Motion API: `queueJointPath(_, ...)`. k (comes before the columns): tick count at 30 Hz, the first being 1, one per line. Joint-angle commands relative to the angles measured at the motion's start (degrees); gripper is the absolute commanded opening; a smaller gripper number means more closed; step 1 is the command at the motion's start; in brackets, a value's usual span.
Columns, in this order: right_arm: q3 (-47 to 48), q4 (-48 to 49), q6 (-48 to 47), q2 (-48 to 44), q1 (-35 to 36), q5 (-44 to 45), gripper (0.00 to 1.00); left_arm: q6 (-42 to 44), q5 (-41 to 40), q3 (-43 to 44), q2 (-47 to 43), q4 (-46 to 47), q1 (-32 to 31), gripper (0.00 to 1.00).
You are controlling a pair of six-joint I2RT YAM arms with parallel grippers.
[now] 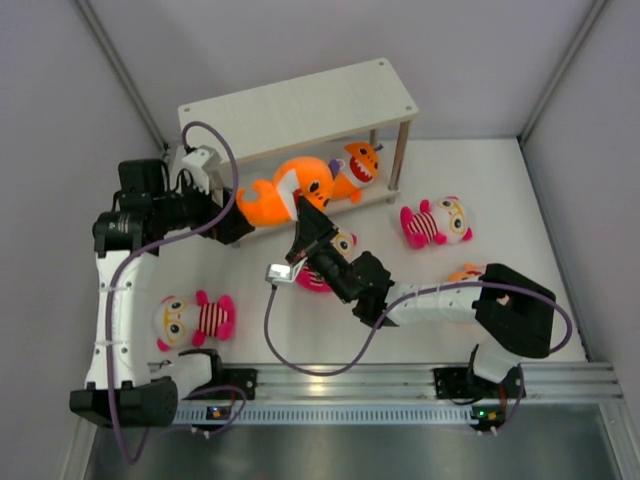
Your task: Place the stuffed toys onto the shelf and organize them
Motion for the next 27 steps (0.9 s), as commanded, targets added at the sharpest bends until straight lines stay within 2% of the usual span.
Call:
queueJointPath(1,2.81,-0.92,2.83,-1.89,1.36,-3.35,0.0,1.4,5.99,2.98,-2.76,0.47,-0.26,0.98)
queueJointPath(4,2.81,-0.67,1.36,-1.19,0.66,-3.96,0.0,5.09,8.9,2.01,-6.45,0.55,-0.26,0.98)
queueJointPath(9,5.44,-1.53,-3.48,1.01,0.83,-6.15,0.0,4.22,9.51,2.8,-5.84,0.55,-0.26,0.98)
queueJointPath(17,6.15,-2.77,-1.64,-0.57,2.24,-8.44,0.0,3.61,8.46,2.71,-4.35,0.55,-0.26,0.98)
queueJointPath(18,6.15,-3.12,-1.38,-0.75,2.5,-8.88,0.0,3.35,8.9,2.71,-4.0,0.55,-0.26,0.95)
queueJointPath(19,6.23,-3.3,-1.29,-0.66,2.77,-9.15,0.0,3.17,9.51,2.71,-3.74,0.55,-0.18,0.8)
queueJointPath(21,6.23,-3.74,-0.51,-0.31,3.29,-9.67,0.0,2.47,10.83,2.8,-3.03,0.55,-0.18,0.58)
queueJointPath(22,6.23,-3.22,0.02,-0.13,3.47,-9.59,0.0,2.46,11.36,2.8,-2.77,0.55,-0.18,0.36)
queueJointPath(24,6.32,-0.59,3.08,0.65,3.82,-8.8,0.0,2.64,11.01,2.63,-2.85,0.55,-0.26,0.0)
queueJointPath(25,6.67,3.08,4.5,0.92,3.82,-8.27,0.04,2.73,10.4,2.54,-3.11,0.64,-0.26,0.0)
queueJointPath(27,7.02,5.22,7.13,1.36,3.82,-6.17,0.23,2.9,7.94,1.84,-3.64,0.64,-0.26,0.0)
